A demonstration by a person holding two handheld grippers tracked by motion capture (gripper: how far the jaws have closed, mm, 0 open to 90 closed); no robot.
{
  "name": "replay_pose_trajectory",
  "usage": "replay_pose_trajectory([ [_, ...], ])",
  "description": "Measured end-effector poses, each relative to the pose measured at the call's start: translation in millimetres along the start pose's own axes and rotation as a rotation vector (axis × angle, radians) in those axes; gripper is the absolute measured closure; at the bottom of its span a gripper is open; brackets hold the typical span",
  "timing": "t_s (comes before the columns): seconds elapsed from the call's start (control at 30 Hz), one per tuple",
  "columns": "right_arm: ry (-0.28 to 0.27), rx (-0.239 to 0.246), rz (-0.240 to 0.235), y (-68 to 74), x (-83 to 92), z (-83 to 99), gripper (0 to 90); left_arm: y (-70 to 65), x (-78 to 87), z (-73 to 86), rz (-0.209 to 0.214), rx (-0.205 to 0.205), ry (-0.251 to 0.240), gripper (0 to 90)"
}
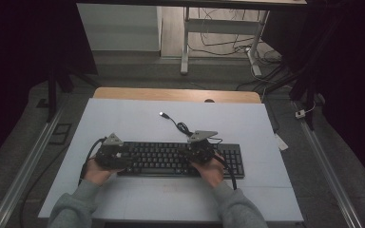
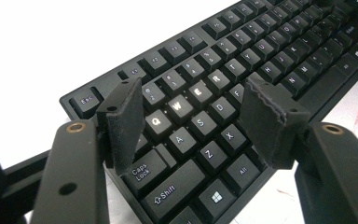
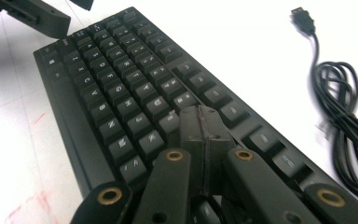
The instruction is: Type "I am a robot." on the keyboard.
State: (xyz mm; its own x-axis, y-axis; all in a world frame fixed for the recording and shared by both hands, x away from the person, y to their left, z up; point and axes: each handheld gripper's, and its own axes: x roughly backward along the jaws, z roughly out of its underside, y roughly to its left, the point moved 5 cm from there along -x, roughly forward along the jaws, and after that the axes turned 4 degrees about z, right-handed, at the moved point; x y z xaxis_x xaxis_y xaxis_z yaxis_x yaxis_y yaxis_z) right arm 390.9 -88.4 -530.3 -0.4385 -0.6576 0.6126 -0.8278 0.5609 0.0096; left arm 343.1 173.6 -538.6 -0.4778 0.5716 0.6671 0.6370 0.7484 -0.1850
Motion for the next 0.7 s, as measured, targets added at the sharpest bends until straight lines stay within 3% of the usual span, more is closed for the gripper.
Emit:
replay_pose_trajectory([
  [0.17,-0.01,-0.015,0.03,-6.7,15.6,9.4,66.6,-1.2,-0.6,-0.2,-0.003,-0.004,0.001,38.8],
  [0.27,-0.032,-0.024,0.043,-10.4,24.6,13.3,58.4,-1.5,-0.5,-0.3,-0.003,-0.005,0.0,38.7],
  [0.47,-0.037,-0.026,0.047,-15.0,38.1,21.8,51.2,0.5,0.1,0.1,-0.005,0.0,0.0,38.6],
  [0.7,-0.043,-0.024,0.048,-18.5,51.5,32.4,49.5,0.9,1.6,0.0,-0.009,-0.001,-0.007,38.7],
])
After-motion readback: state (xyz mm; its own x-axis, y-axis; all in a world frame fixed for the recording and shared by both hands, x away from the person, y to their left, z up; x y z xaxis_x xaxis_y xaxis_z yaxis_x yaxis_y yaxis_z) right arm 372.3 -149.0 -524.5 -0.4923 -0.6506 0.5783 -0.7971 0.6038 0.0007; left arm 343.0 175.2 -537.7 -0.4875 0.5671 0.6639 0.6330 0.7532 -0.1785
